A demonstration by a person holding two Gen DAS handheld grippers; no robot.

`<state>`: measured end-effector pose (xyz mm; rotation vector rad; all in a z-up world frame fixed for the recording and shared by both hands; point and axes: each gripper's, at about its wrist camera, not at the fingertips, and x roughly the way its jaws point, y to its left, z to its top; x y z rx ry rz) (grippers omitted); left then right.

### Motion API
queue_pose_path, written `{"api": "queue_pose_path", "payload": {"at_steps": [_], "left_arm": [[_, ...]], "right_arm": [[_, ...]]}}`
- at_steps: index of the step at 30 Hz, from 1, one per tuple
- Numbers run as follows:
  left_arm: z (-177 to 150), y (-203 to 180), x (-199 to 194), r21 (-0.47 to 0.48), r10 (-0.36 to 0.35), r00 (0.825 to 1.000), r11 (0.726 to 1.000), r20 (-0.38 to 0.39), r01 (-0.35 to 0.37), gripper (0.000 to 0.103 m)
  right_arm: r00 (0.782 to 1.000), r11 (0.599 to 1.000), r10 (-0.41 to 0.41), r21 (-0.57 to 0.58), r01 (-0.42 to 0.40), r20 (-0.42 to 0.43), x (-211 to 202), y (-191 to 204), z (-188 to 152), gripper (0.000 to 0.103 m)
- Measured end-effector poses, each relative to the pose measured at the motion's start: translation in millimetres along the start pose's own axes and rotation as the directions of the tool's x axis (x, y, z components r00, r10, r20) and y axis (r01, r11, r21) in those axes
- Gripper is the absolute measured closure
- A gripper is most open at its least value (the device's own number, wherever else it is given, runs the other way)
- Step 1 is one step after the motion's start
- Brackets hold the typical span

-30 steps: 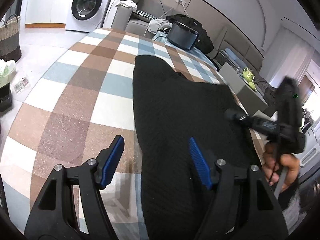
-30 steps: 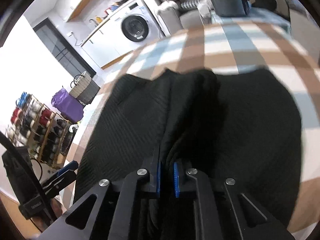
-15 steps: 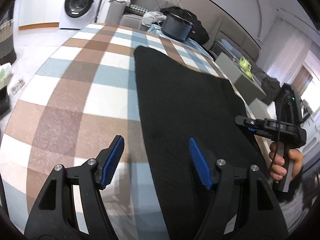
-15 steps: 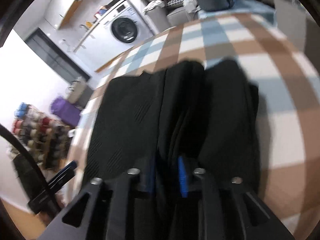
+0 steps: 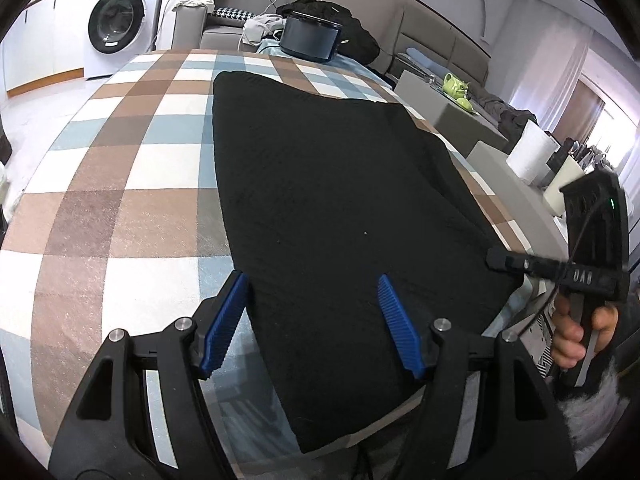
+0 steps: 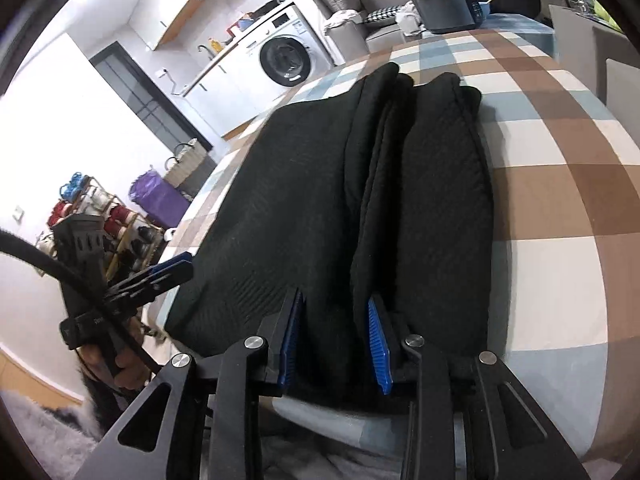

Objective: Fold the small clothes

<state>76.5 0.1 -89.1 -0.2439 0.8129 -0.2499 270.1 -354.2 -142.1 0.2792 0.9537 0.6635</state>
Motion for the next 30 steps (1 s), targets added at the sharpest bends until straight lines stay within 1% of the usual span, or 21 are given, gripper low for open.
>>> {"api": "queue_pose_path", "payload": {"at_steps": [1, 3, 7, 10, 12, 14, 15, 16, 17, 18, 19, 20, 21, 22, 23, 24, 25, 26, 29, 30], "left_arm": [[-0.2, -0.5, -0.3, 0.001, -0.001, 1.0, 1.0, 0.0, 0.001, 0.038], [0.0, 0.0, -0.1, -0.007, -0.001, 1.0, 1.0, -0.001, 0.001, 0.038], [3.1, 5.0, 2.4, -0.01, 0.011, 1.0, 1.0, -0.002, -0.011, 0.038], [6.1, 11.6, 5.1, -0.026, 0.017, 1.0, 1.0, -0.008, -0.017, 0.038], [8.9, 15.4, 8.1, -0.034, 0.019, 1.0, 0.999, -0.012, -0.02, 0.038], [12.1, 18.4, 10.3, -0.039, 0.022, 1.0, 0.999, -0.015, -0.022, 0.038], [14.0, 19.5, 11.7, -0.04, 0.022, 1.0, 0.999, -0.015, -0.023, 0.038], [15.5, 20.2, 11.7, -0.04, 0.02, 1.0, 0.999, -0.013, -0.021, 0.038], [16.6, 20.8, 11.6, -0.039, 0.019, 1.0, 0.999, -0.01, -0.02, 0.038], [17.3, 20.4, 11.5, -0.039, 0.02, 1.0, 0.999, -0.008, -0.02, 0.038], [18.3, 21.1, 10.9, -0.04, 0.014, 1.0, 0.999, -0.006, -0.014, 0.038], [18.9, 22.2, 10.5, -0.045, 0.004, 1.0, 0.999, -0.006, -0.004, 0.038], [19.4, 22.7, 10.3, -0.049, 0.0, 1.0, 0.999, -0.006, 0.0, 0.038], [19.5, 23.2, 9.8, -0.051, -0.002, 1.0, 0.999, -0.004, 0.002, 0.038], [19.6, 24.0, 10.0, -0.05, -0.004, 1.0, 0.999, -0.003, 0.004, 0.038], [19.8, 24.4, 11.0, -0.05, -0.003, 1.0, 0.999, -0.007, 0.002, 0.038], [19.6, 24.5, 11.9, -0.052, -0.003, 1.0, 0.999, -0.01, 0.002, 0.038], [19.7, 25.2, 13.3, -0.056, -0.007, 1.0, 0.998, -0.016, 0.006, 0.038], [19.6, 23.8, 14.3, -0.055, -0.012, 1.0, 0.998, -0.023, 0.011, 0.038], [19.1, 22.8, 13.4, -0.052, -0.009, 1.0, 0.999, -0.02, 0.008, 0.038]], "right_arm": [[1.0, 1.0, 0.016, 0.02, -0.016, -0.002, 1.3, -4.0, 5.9, 0.069], [1.0, 0.998, 0.005, 0.061, -0.004, -0.008, 8.8, -11.2, 19.5, 0.067], [1.0, 0.996, 0.011, 0.087, -0.009, -0.022, 33.2, -20.0, 54.2, 0.067], [0.998, 0.995, -0.029, 0.09, 0.034, -0.05, 53.1, -21.3, 77.5, 0.067], [0.998, 0.995, -0.046, 0.09, 0.05, -0.046, 62.6, -21.6, 94.6, 0.068], [0.996, 0.994, -0.078, 0.072, 0.081, -0.046, 71.4, -19.8, 108.3, 0.08], [0.994, 0.993, -0.099, 0.054, 0.101, -0.045, 75.5, -16.8, 113.2, 0.084], [0.991, 0.992, -0.119, 0.035, 0.121, -0.055, 78.2, -13.1, 114.8, 0.092], [0.991, 0.991, -0.129, 0.012, 0.13, -0.045, 77.9, -7.6, 117.1, 0.095], [0.991, 0.991, -0.132, 0.0, 0.132, -0.018, 74.0, -3.6, 118.2, 0.095], [0.99, 0.99, -0.137, -0.016, 0.137, 0.019, 67.2, 0.8, 118.1, 0.096], [0.989, 0.991, -0.129, -0.029, 0.132, 0.074, 54.8, 6.9, 118.5, 0.096], [0.984, 0.991, -0.124, -0.028, 0.128, 0.13, 36.9, 12.9, 116.3, 0.096], [0.974, 0.989, -0.138, -0.025, 0.145, 0.18, 20.8, 17.2, 116.1, 0.096], [0.968, 0.986, -0.155, -0.029, 0.164, 0.199, 14.4, 18.6, 117.3, 0.096], [0.962, 0.978, -0.186, -0.051, 0.2, 0.202, 8.2, 20.1, 117.3, 0.096], [0.959, 0.972, -0.214, -0.056, 0.228, 0.184, 7.4, 15.6, 116.8, 0.096], [0.962, 0.971, -0.228, -0.034, 0.235, 0.148, 10.8, 5.3, 117.4, 0.096], [0.97, 0.97, -0.239, 0.047, 0.237, 0.045, 28.9, -30.0, 113.4, 0.095], [0.971, 0.971, -0.234, 0.062, 0.231, 0.038, 31.2, -37.2, 112.3, 0.095]]}}
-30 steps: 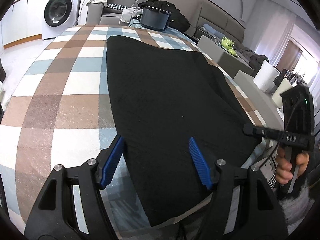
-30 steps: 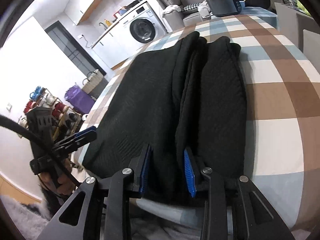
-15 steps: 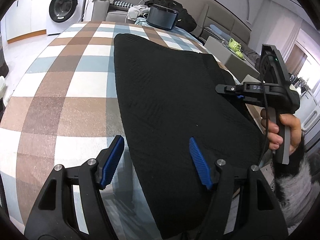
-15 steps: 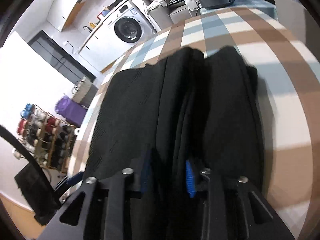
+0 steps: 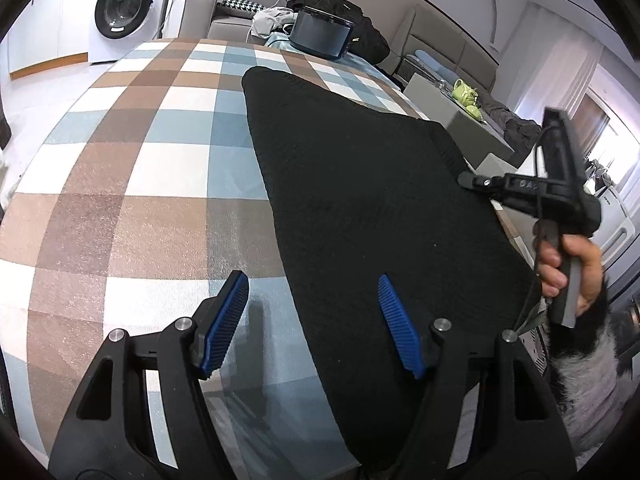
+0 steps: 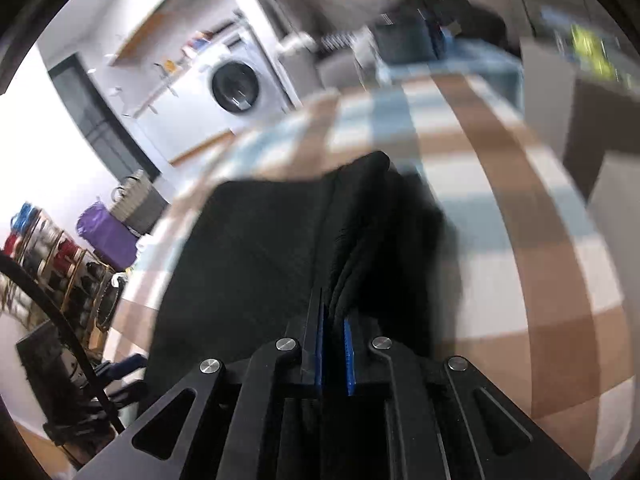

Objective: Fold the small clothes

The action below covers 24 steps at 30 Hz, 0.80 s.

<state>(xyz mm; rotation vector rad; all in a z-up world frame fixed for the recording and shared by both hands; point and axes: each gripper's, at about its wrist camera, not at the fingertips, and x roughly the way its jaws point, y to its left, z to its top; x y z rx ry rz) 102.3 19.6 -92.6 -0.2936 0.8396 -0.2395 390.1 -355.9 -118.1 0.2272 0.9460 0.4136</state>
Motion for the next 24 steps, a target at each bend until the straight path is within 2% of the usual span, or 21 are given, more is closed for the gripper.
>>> {"api": "queue_pose_path", "payload": {"at_steps": [4, 8, 14, 18, 20, 22, 24], "left_arm": [[0.6, -0.1, -0.3, 0.002, 0.004, 1.0, 1.0, 0.005, -0.004, 0.038], [2.8, -0.6, 7.2, -0.001, 0.001, 1.0, 1.0, -0.012, -0.001, 0.038], [7.7, -4.5, 12.2, 0.012, 0.002, 1.0, 1.0, -0.013, -0.002, 0.038], [11.8, -3.3, 12.2, 0.012, 0.0, 1.0, 1.0, -0.004, 0.0, 0.038], [13.6, -1.8, 15.6, 0.01, 0.004, 1.0, 1.0, -0.01, -0.004, 0.038], [13.9, -0.8, 17.0, 0.007, 0.006, 1.0, 1.0, -0.017, -0.006, 0.038], [12.5, -1.3, 14.6, 0.01, 0.005, 1.0, 1.0, -0.014, -0.005, 0.038]], "right_arm": [[0.999, 0.999, 0.047, 0.006, -0.047, 0.007, -3.5, -8.3, -2.3, 0.091], [0.999, 0.999, 0.038, -0.016, -0.038, 0.007, -4.1, -7.3, 0.7, 0.09], [0.997, 0.993, 0.077, 0.091, -0.077, 0.01, 18.7, -14.7, 21.2, 0.09], [0.983, 0.995, 0.098, 0.004, -0.1, 0.155, -5.5, 7.3, 28.1, 0.095], [0.982, 0.998, 0.057, -0.013, -0.056, 0.179, -9.6, 12.7, 30.8, 0.095], [0.991, 1.0, -0.016, -0.022, 0.019, 0.132, 2.2, 10.9, 33.8, 0.094], [0.998, 0.999, -0.041, 0.002, 0.041, 0.041, 17.1, 0.8, 31.5, 0.092]]}}
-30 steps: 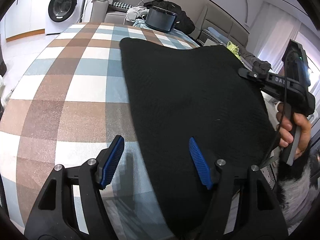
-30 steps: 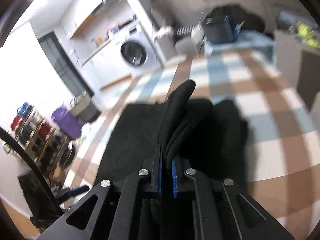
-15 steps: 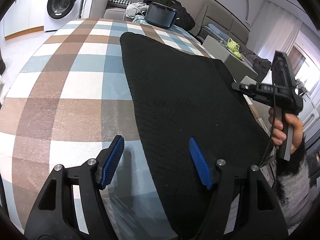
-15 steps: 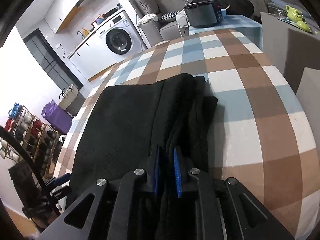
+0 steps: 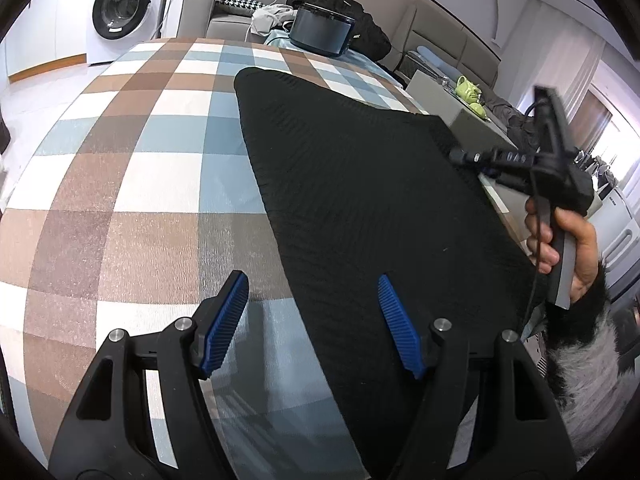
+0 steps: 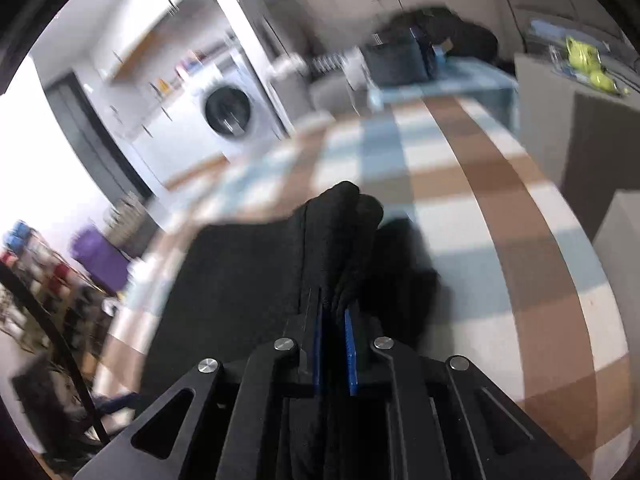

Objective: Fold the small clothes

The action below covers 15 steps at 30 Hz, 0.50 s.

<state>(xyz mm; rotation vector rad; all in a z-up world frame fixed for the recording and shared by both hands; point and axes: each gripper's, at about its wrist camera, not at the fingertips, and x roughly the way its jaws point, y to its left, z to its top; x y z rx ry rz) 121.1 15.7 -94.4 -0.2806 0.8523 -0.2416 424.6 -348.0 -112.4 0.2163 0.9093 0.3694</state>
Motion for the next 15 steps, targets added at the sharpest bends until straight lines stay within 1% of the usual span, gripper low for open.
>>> {"api": "queue_pose_path", "payload": {"at_steps": [1, 2, 3, 5, 7, 8, 11, 13, 15], "left_arm": [[-0.7, -0.5, -0.9, 0.005, 0.002, 1.0, 1.0, 0.002, -0.002, 0.038], [-1.5, -1.1, -1.7, 0.008, 0.006, 1.0, 1.0, 0.002, -0.006, 0.038], [-2.4, -1.7, -2.1, 0.01, 0.005, 1.0, 1.0, 0.001, -0.005, 0.038], [-4.9, -3.5, -2.0, 0.014, 0.0, 1.0, 1.0, -0.008, 0.0, 0.038], [-7.9, -6.4, -1.6, 0.026, -0.007, 1.0, 1.0, -0.019, 0.007, 0.038], [-10.3, -8.2, -2.2, 0.032, -0.01, 1.0, 0.999, -0.023, 0.01, 0.038], [-19.9, -13.4, -5.7, 0.051, -0.019, 0.999, 0.999, -0.032, 0.02, 0.038], [-26.4, -16.1, -7.7, 0.06, -0.02, 0.999, 0.998, -0.039, 0.022, 0.038], [-33.3, -18.7, -9.5, 0.067, -0.023, 0.999, 0.997, -0.048, 0.026, 0.038]], "right_arm": [[1.0, 1.0, 0.013, 0.024, -0.012, -0.025, 1.1, -5.3, -3.5, 0.091], [0.999, 0.998, 0.048, 0.045, -0.046, -0.026, -1.8, -10.2, -6.8, 0.089], [0.994, 0.993, 0.106, 0.064, -0.104, -0.03, -8.4, -14.6, -12.7, 0.087], [0.977, 0.977, 0.203, 0.087, -0.197, -0.071, -21.6, -21.6, -29.4, 0.081], [0.96, 0.961, 0.265, 0.11, -0.254, -0.091, -35.7, -25.7, -53.3, 0.078], [0.953, 0.955, 0.285, 0.112, -0.274, -0.1, -42.5, -26.1, -66.0, 0.076], [0.944, 0.944, 0.317, 0.129, -0.304, -0.093, -64.6, -25.0, -103.2, 0.072], [0.946, 0.945, 0.313, 0.123, -0.302, -0.084, -81.1, -23.2, -126.9, 0.072], [0.949, 0.946, 0.31, 0.114, -0.302, -0.059, -92.4, -22.0, -141.2, 0.072]]}}
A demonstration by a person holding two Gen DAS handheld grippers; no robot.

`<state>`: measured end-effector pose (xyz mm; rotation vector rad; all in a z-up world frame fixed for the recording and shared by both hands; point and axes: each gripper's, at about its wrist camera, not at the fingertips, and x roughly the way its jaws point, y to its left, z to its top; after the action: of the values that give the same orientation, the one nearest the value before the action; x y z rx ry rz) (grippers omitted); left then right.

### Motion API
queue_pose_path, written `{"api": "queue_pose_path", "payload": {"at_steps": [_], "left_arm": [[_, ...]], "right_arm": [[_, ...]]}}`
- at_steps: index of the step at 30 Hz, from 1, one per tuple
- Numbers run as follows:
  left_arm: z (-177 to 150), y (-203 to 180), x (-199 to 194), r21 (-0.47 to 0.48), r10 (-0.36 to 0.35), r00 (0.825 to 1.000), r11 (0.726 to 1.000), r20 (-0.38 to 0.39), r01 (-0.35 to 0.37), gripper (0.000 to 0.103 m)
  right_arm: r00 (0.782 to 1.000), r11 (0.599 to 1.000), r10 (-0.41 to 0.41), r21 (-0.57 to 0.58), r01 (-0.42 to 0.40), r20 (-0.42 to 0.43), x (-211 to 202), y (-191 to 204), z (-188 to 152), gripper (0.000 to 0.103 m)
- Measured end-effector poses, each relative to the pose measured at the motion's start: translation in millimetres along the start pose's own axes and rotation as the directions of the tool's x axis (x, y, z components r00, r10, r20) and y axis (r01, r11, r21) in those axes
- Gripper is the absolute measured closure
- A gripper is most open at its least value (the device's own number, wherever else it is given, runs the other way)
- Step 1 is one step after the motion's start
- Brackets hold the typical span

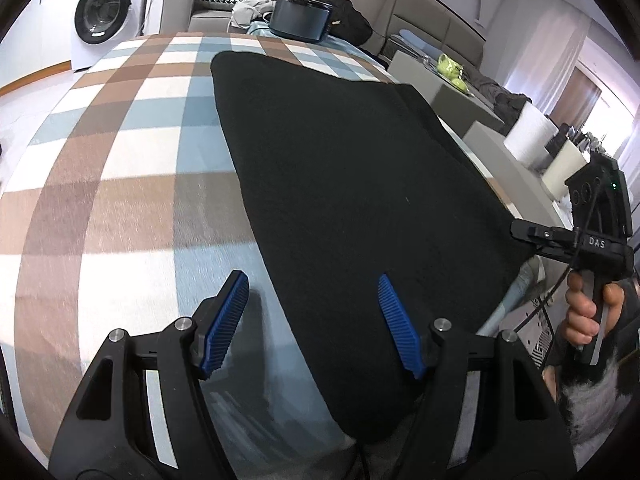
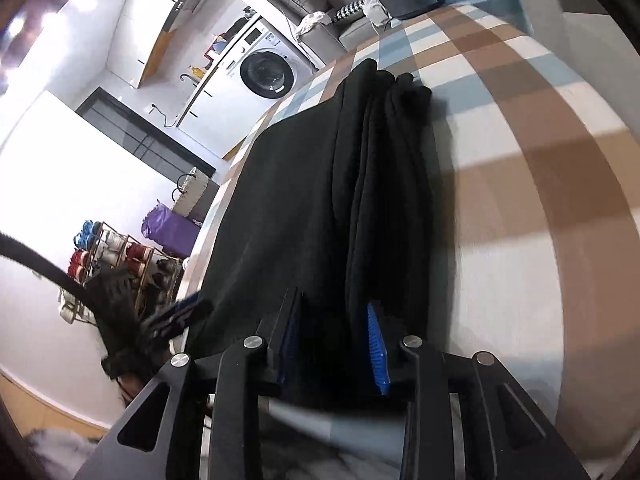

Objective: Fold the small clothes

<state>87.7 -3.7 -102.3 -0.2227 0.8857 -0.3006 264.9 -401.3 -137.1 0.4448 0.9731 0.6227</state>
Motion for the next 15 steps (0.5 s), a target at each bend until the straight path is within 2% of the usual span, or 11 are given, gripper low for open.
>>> {"api": "queue_pose_path", "payload": {"at_steps": [3, 5, 8, 10, 12, 15], "left_arm": [[-7.3, -1.9, -2.2, 0.01, 0.005, 1.0, 1.0, -0.004, -0.005, 0.038], [-10.7, -1.2, -5.5, 0.011, 0.011, 1.0, 1.0, -0.005, -0.011, 0.038], [-16.4, 2.1, -11.0, 0.02, 0.022, 1.0, 1.0, 0.001, -0.022, 0.038], [-19.7, 3.9, -14.5, 0.025, 0.026, 1.0, 0.999, 0.005, -0.026, 0.037], [-21.3, 5.3, -16.9, 0.028, 0.033, 0.999, 0.999, 0.002, -0.033, 0.037], [-21.3, 6.4, -21.2, 0.021, 0.038, 0.999, 0.999, 0.006, -0.039, 0.037]], "right_arm": [[0.999, 0.999, 0.026, 0.026, -0.026, 0.025, -1.9, -3.6, -13.0, 0.072], [0.998, 0.998, 0.042, 0.04, -0.043, 0.042, -3.0, -6.9, -14.5, 0.085], [0.986, 0.99, 0.138, 0.01, -0.139, 0.095, -14.1, -5.8, -14.1, 0.09], [0.997, 1.0, 0.028, -0.005, -0.028, 0.069, -10.2, -5.1, -16.9, 0.09], [0.999, 1.0, -0.02, -0.005, 0.02, 0.038, -8.1, -7.0, -21.8, 0.09], [0.997, 0.999, -0.038, -0.02, 0.04, 0.062, -17.7, -0.8, -20.3, 0.087]]}}
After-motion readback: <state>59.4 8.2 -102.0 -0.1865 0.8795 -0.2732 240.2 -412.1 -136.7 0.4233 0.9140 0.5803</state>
